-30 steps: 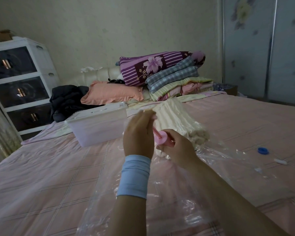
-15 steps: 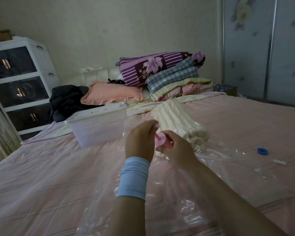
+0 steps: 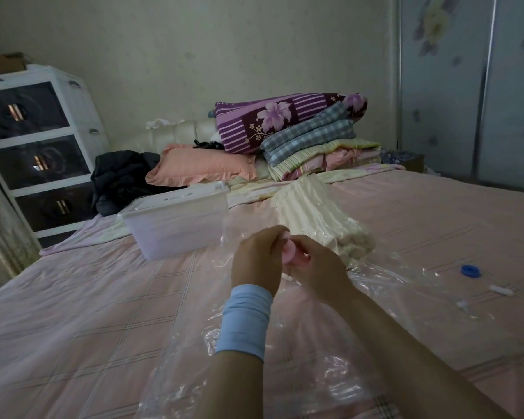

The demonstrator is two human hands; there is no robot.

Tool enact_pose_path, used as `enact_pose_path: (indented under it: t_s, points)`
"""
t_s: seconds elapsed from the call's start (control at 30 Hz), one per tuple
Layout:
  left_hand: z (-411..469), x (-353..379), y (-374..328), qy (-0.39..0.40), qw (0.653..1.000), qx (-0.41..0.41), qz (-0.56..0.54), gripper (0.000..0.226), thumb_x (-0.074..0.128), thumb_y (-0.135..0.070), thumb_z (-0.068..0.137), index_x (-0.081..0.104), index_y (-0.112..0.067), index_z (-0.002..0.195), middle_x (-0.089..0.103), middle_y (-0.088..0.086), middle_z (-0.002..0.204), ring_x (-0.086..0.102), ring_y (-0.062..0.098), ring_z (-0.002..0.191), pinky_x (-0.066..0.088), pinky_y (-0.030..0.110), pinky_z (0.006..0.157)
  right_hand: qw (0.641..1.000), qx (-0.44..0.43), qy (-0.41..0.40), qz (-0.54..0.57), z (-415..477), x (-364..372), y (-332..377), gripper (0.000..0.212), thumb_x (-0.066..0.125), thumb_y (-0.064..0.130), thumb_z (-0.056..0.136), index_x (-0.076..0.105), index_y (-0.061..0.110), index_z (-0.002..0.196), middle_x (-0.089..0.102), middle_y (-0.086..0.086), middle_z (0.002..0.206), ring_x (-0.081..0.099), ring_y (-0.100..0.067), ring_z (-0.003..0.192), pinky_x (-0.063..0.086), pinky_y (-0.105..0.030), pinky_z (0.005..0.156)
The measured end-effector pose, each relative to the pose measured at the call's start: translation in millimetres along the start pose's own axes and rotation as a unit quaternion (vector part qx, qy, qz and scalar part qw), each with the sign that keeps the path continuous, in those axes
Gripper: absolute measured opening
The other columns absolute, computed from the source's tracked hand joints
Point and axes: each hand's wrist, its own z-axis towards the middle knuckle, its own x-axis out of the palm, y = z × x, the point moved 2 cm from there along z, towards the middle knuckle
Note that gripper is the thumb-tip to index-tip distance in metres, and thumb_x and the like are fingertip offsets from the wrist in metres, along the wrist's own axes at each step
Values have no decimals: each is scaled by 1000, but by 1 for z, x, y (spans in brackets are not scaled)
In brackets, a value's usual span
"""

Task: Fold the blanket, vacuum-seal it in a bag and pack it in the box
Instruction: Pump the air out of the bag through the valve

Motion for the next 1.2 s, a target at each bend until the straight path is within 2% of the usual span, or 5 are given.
enact_pose_path:
  t_s: [0.3, 0.53, 0.87, 1.07, 1.2]
  points:
    - [26, -53, -46, -296, 940, 167, 37, 17, 57, -13, 97, 72, -10, 104, 72, 3, 108, 62, 17, 113, 49, 26, 94, 1000, 9, -1, 25, 3, -3, -5, 48, 84, 45, 74, 60, 43, 115, 69, 26, 103, 65, 1, 95, 56, -35, 87]
    - [2, 0, -3, -53, 997, 44, 17, 13, 59, -15, 92, 70, -20, 88, 69, -5, 80, 61, 15, 72, 52, 32, 68, 1000, -8, -13, -3, 0, 0, -2, 51, 82, 51, 73, 60, 40, 118, 69, 22, 101, 65, -2, 94, 54, -31, 83]
    - [22, -42, -47, -323, 928, 184, 22, 16, 57, -10, 95, 73, -8, 101, 71, 3, 111, 59, 21, 120, 46, 25, 99, 999, 9, -6, 33, -1, -6, -4, 47, 84, 45, 75, 61, 41, 115, 69, 24, 105, 65, 1, 96, 54, -28, 85]
    - [-8, 17, -1, -42, 998, 47, -5, 13, 59, -19, 93, 70, -22, 89, 70, -7, 85, 64, 10, 83, 53, 33, 75, 1000, 13, 9, 22, -4, -5, -1, 40, 71, 51, 79, 60, 41, 117, 70, 19, 100, 66, -2, 92, 55, -33, 83]
    - [-8, 21, 5, 6, 992, -46, -120, 12, 70, -23, 86, 75, -28, 95, 71, -15, 87, 66, 3, 86, 53, 25, 81, 999, 16, 22, 45, -6, -11, 0, 31, 74, 41, 82, 63, 41, 111, 70, 20, 98, 64, 1, 92, 54, -32, 83]
